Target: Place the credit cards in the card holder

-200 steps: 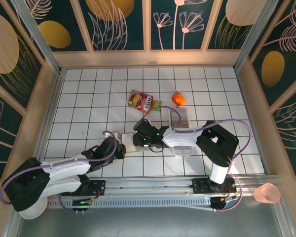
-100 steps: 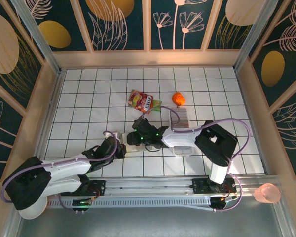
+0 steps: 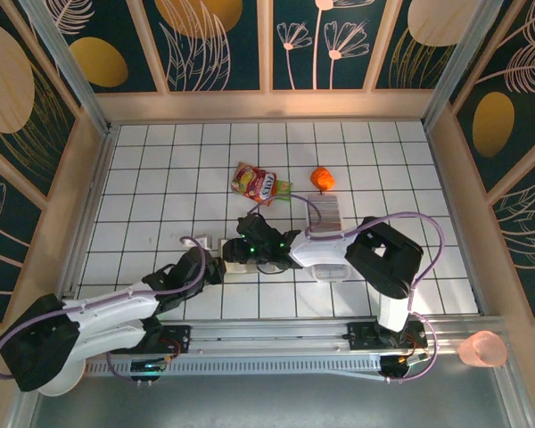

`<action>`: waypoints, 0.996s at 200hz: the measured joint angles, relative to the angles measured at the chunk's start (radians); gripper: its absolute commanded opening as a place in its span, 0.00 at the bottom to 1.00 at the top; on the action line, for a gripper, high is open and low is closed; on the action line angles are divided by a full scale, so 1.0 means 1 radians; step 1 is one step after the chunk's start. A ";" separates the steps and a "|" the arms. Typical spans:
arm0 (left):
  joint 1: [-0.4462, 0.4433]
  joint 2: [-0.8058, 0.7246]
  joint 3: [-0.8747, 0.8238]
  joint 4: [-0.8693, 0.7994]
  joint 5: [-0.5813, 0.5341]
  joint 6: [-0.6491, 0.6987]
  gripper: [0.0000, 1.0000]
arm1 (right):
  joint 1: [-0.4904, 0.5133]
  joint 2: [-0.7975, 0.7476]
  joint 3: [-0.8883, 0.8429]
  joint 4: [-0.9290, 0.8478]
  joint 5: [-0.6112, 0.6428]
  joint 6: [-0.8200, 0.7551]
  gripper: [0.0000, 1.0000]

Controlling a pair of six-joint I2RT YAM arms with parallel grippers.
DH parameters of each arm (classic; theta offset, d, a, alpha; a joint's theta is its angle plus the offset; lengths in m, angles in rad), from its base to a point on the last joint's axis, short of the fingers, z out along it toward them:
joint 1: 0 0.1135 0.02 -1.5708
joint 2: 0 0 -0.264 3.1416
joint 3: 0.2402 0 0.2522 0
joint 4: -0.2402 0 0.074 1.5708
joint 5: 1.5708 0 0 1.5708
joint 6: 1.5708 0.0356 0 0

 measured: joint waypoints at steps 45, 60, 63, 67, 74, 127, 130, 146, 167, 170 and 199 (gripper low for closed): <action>0.000 -0.120 -0.008 -0.064 -0.079 -0.030 0.00 | 0.000 0.001 0.000 0.035 -0.005 0.017 0.48; 0.000 -0.158 -0.008 -0.089 -0.113 -0.046 0.00 | 0.001 0.002 0.000 0.041 -0.005 0.023 0.48; 0.000 -0.164 -0.008 -0.093 -0.119 -0.049 0.00 | 0.001 0.002 0.000 0.042 -0.005 0.023 0.48; 0.000 -0.172 -0.008 -0.098 -0.125 -0.052 0.00 | 0.002 0.002 0.000 0.044 -0.005 0.024 0.48; 0.000 -0.186 -0.008 -0.105 -0.134 -0.059 0.00 | 0.003 0.002 0.000 0.045 -0.005 0.024 0.48; 0.000 -0.253 -0.013 -0.153 -0.177 -0.110 0.00 | 0.005 0.031 0.000 0.079 -0.006 0.031 0.48; 0.000 -0.256 -0.013 -0.155 -0.179 -0.113 0.00 | 0.005 0.033 0.000 0.081 -0.006 0.032 0.48; 0.000 -0.273 -0.015 -0.168 -0.193 -0.129 0.00 | 0.006 0.041 0.000 0.091 -0.006 0.039 0.48; 0.000 -0.293 -0.016 -0.180 -0.209 -0.148 0.00 | 0.012 0.050 0.005 0.099 -0.006 0.045 0.48; 0.000 -0.296 -0.016 -0.183 -0.210 -0.151 0.00 | 0.013 0.050 0.006 0.101 -0.006 0.046 0.48; 0.000 -0.322 -0.016 -0.203 -0.232 -0.175 0.00 | 0.023 0.052 0.017 0.105 -0.006 0.050 0.48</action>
